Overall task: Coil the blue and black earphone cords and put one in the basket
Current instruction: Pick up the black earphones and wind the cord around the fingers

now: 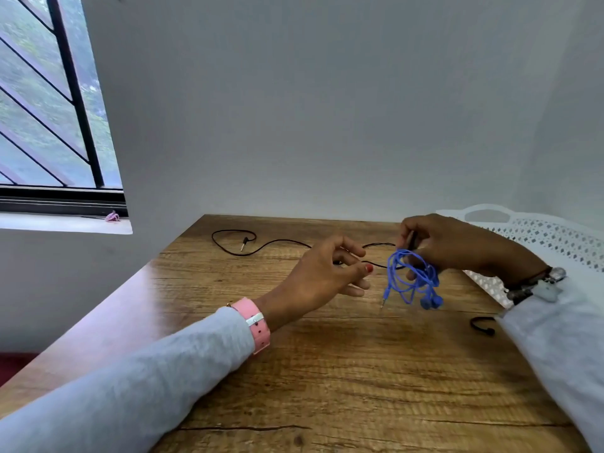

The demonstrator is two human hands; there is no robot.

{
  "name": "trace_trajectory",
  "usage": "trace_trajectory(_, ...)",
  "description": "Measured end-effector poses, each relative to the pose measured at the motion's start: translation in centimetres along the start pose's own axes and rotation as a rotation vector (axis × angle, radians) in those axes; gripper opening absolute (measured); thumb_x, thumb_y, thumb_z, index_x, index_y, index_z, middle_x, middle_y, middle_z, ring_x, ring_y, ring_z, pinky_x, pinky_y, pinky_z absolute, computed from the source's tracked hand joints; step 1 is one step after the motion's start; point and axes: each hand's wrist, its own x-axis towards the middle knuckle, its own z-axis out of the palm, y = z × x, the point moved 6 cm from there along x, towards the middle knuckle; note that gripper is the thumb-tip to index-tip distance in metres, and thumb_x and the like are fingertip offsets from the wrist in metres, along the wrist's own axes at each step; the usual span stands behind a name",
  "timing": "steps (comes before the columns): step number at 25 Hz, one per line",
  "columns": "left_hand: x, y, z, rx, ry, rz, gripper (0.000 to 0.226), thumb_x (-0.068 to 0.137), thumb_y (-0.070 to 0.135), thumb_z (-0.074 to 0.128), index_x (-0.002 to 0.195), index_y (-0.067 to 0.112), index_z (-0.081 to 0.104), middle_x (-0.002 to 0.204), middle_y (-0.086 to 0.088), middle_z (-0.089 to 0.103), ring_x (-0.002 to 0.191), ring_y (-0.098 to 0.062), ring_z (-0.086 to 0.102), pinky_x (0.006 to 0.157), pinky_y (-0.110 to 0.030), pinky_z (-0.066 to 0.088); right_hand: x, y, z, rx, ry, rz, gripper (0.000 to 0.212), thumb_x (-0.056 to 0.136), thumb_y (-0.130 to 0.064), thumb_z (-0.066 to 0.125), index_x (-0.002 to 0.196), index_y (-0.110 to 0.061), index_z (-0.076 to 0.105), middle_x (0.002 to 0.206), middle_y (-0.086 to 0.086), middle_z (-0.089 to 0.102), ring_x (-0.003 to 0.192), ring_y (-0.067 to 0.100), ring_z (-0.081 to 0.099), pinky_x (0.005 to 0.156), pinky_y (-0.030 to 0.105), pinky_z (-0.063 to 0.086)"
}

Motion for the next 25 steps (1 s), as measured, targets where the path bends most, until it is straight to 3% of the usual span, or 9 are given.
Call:
trace_trajectory(4,0.5,-0.2,-1.4,0.245,0.031,0.052,0.009,0.091,0.013,0.058,0.098,0.016,0.055,0.081,-0.003,0.063,0.061,-0.012,0.063,0.055,-0.028,0.056,1.3,3.7,-1.1,-0.520,0.121,0.203,0.018,0.081,0.000,0.056,0.088,-0.015,0.050,0.099,0.012,0.057,0.079,0.023,0.053,0.055,0.025,0.039)
trace_trajectory(7,0.9,0.0,-2.8,0.392,0.090,0.098,0.008,0.091,0.015,0.057,0.094,0.022,0.056,0.083,-0.001,0.063,0.059,-0.009,0.059,0.051,-0.024,0.053,2.1,5.6,-0.9,-0.724,0.164,0.195,0.016,0.085,-0.002,0.049,0.098,-0.011,0.054,0.108,0.017,0.059,0.093,0.029,0.055,0.067,0.031,0.042)
trace_trajectory(10,1.1,0.6,-4.6,0.511,0.155,0.160,0.005,0.091,0.013,0.054,0.095,0.015,0.057,0.082,0.001,0.061,0.059,-0.012,0.055,0.048,-0.027,0.053,2.5,7.0,-1.5,-0.833,0.223,0.206,0.034,0.087,0.000,0.043,0.120,-0.002,0.051,0.112,0.024,0.060,0.101,0.035,0.060,0.076,0.033,0.047)
trace_trajectory(12,1.3,0.7,-5.9,0.590,0.203,0.183,0.005,0.091,0.013,0.054,0.094,0.015,0.057,0.081,0.003,0.059,0.062,-0.012,0.055,0.051,-0.030,0.052,2.3,6.1,-1.7,-0.868,0.345,0.054,0.030,0.079,0.010,0.047,0.107,0.006,0.057,0.098,0.031,0.061,0.090,0.041,0.063,0.071,0.035,0.050)
trace_trajectory(14,1.6,0.8,-7.2,0.669,0.251,0.201,0.005,0.090,0.013,0.054,0.092,0.014,0.058,0.081,0.001,0.060,0.064,-0.008,0.053,0.053,-0.024,0.047,1.5,4.0,-1.7,-0.861,0.544,-0.109,0.019,0.061,0.022,0.059,0.075,0.009,0.058,0.073,0.031,0.057,0.066,0.044,0.060,0.056,0.044,0.052)
trace_trajectory(16,1.8,1.0,-8.5,0.734,0.288,0.222,0.006,0.090,0.010,0.053,0.091,0.011,0.058,0.081,-0.002,0.062,0.062,-0.007,0.054,0.053,-0.020,0.044,0.7,1.0,-1.4,-0.697,0.694,-0.261,0.016,0.061,0.019,0.059,0.070,0.005,0.058,0.072,0.025,0.056,0.065,0.039,0.056,0.055,0.041,0.049)
trace_trajectory(20,2.0,1.8,-12.5,0.960,0.384,0.249,0.012,0.089,0.007,0.048,0.093,0.008,0.059,0.085,-0.011,0.066,0.071,-0.025,0.061,0.062,-0.035,0.049,1.3,-4.5,3.8,-0.431,0.471,-0.437,0.019,0.085,-0.001,0.049,0.091,-0.009,0.064,0.088,0.006,0.061,0.082,0.023,0.056,0.070,0.038,0.048)
trace_trajectory(22,1.7,1.9,-15.2,1.095,0.440,0.236,0.015,0.088,0.006,0.046,0.097,0.006,0.058,0.089,-0.014,0.066,0.073,-0.028,0.060,0.061,-0.033,0.045,2.1,-7.0,7.6,-0.401,0.303,-0.557,0.021,0.088,-0.004,0.047,0.098,-0.013,0.064,0.093,0.001,0.063,0.083,0.019,0.058,0.069,0.032,0.049)
trace_trajectory(25,0.8,1.6,-18.9,1.155,0.546,0.190,0.016,0.088,0.005,0.045,0.099,0.005,0.057,0.091,-0.016,0.065,0.075,-0.031,0.060,0.062,-0.036,0.047,4.9,-10.6,12.7,-0.351,0.057,-0.587,0.029,0.092,-0.005,0.046,0.116,-0.015,0.060,0.106,0.006,0.065,0.079,0.012,0.056,0.060,0.019,0.043)
